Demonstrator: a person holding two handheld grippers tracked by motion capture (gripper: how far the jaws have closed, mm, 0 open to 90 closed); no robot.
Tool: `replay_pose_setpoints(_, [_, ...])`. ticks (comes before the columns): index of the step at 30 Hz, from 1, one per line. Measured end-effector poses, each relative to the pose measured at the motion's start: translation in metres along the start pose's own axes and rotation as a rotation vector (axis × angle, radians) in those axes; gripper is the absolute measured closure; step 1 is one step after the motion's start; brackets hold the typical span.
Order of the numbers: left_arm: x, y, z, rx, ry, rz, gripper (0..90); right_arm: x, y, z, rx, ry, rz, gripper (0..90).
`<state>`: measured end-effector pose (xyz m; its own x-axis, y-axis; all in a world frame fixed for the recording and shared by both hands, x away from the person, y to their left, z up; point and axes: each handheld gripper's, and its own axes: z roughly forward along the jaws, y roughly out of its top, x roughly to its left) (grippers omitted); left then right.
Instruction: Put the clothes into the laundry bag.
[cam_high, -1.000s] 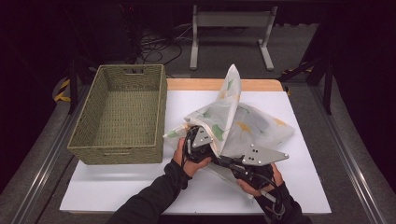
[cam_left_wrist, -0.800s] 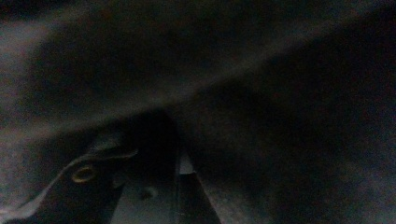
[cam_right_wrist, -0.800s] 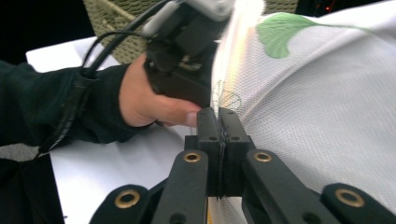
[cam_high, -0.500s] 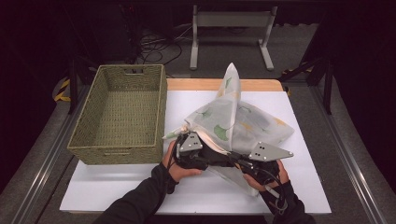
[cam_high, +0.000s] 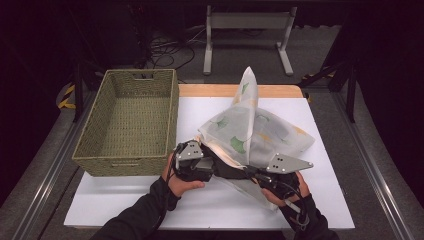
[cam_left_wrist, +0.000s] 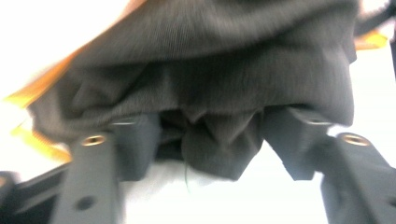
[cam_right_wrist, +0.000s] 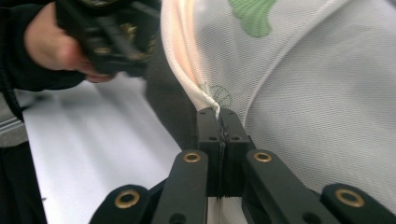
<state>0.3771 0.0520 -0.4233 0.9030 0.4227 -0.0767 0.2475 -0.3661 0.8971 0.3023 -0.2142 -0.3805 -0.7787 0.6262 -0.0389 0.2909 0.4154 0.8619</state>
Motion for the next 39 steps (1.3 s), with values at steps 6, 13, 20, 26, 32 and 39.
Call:
replay_pose_setpoints(6, [0.005, 0.010, 0.025, -0.061, 0.033, -0.020, 77.0, 0.006, -0.001, 0.006, 0.022, 0.069, -0.024, 89.5])
replay_pose_setpoints(13, [0.013, 0.019, 0.041, -0.129, 0.137, -0.068, 79.0, 0.010, 0.000, 0.000, 0.002, 0.159, -0.020, 89.5])
replay_pose_setpoints(20, [0.021, 0.011, 0.036, -0.120, 0.094, -0.081, 72.7, 0.001, -0.011, 0.001, 0.086, 0.004, -0.037, 89.5])
replay_pose_setpoints(26, [0.007, -0.007, 0.015, 0.008, 0.084, 0.012, 33.6, -0.013, -0.016, -0.004, 0.058, -0.099, -0.005, 89.6])
replay_pose_setpoints(32, [-0.001, -0.012, 0.031, 0.112, 0.038, -0.006, 15.6, -0.013, -0.017, -0.001, 0.066, -0.086, -0.008, 89.6])
replay_pose_setpoints(39, [0.011, -0.005, 0.058, 0.045, 0.108, -0.100, 17.9, -0.008, -0.023, 0.015, 0.128, -0.039, -0.026, 89.5])
